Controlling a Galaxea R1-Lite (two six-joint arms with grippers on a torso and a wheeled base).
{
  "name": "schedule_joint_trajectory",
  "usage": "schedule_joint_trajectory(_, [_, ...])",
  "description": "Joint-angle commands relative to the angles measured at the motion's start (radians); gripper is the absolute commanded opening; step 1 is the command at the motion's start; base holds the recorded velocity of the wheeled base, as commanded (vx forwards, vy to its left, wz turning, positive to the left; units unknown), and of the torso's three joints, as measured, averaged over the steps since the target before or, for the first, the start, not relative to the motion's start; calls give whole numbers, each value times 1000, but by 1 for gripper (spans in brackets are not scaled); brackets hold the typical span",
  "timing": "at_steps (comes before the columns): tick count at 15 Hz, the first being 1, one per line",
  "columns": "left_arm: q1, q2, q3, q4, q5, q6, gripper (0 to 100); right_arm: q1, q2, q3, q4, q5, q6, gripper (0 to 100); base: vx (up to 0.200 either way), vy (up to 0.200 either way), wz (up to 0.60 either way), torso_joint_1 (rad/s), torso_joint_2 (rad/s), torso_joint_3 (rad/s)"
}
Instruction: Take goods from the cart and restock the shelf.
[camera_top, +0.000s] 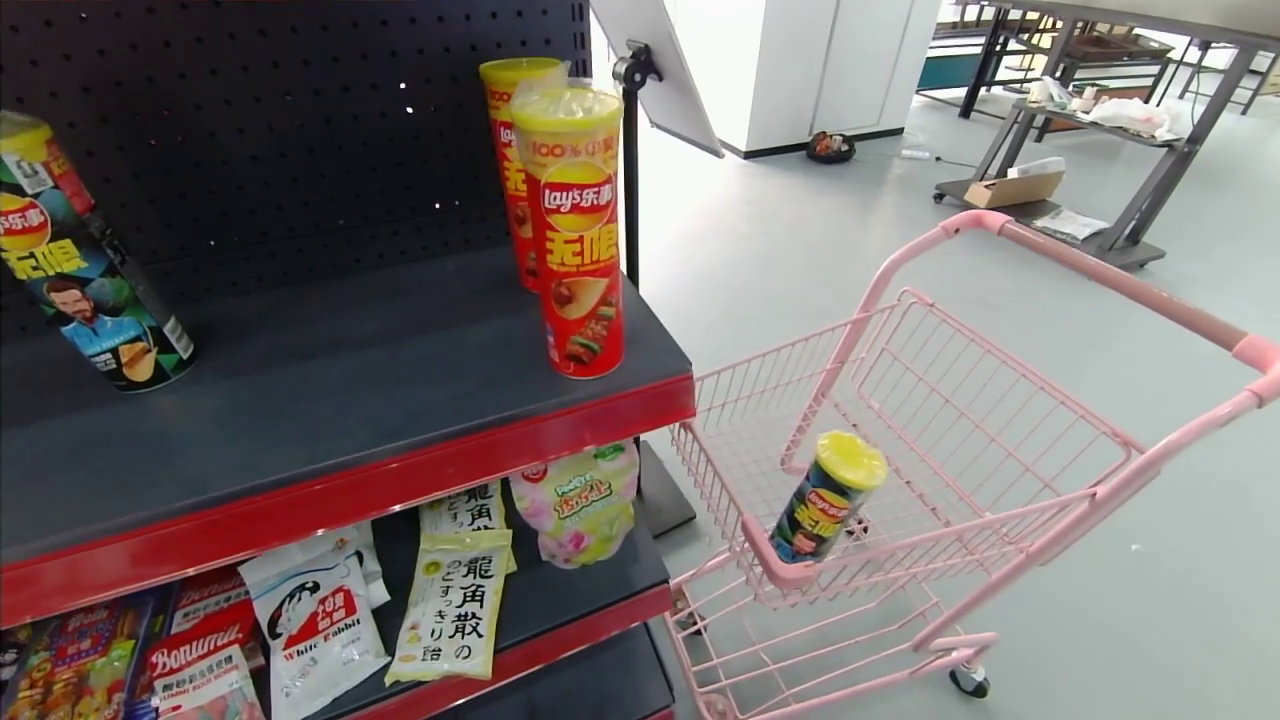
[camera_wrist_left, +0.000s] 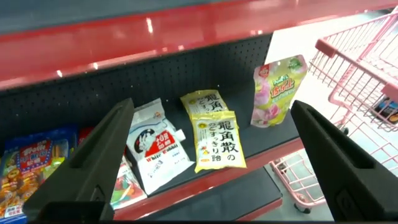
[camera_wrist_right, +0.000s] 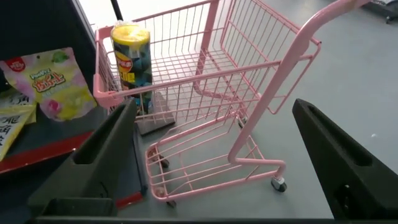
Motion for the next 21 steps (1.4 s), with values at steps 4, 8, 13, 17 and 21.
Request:
schedule_joint_trajectory(4, [-1, 1, 0, 0, 0, 0, 100, 0, 0, 0, 0, 1, 0, 100, 0, 0, 0, -173, 542, 362])
schedule_joint_trajectory(8, [1, 1, 0, 0, 0, 0, 100, 0, 0, 0, 0, 1, -2, 100, 0, 0, 0, -144, 516, 364])
schedule_joint_trajectory(13, [-1, 1, 0, 0, 0, 0, 100, 0, 3, -3, 5, 5, -9, 100, 0, 0, 0, -30, 126, 91])
schedule_joint_trajectory(17, [1, 1, 0, 0, 0, 0, 100, 17, 371, -396, 6, 30, 93, 100, 0, 0, 0, 0, 0, 0])
schedule_joint_trajectory(21, [1, 1, 0, 0, -3, 0, 100, 33, 721, -511, -60, 196, 55, 100, 0, 0, 0, 0, 0, 0])
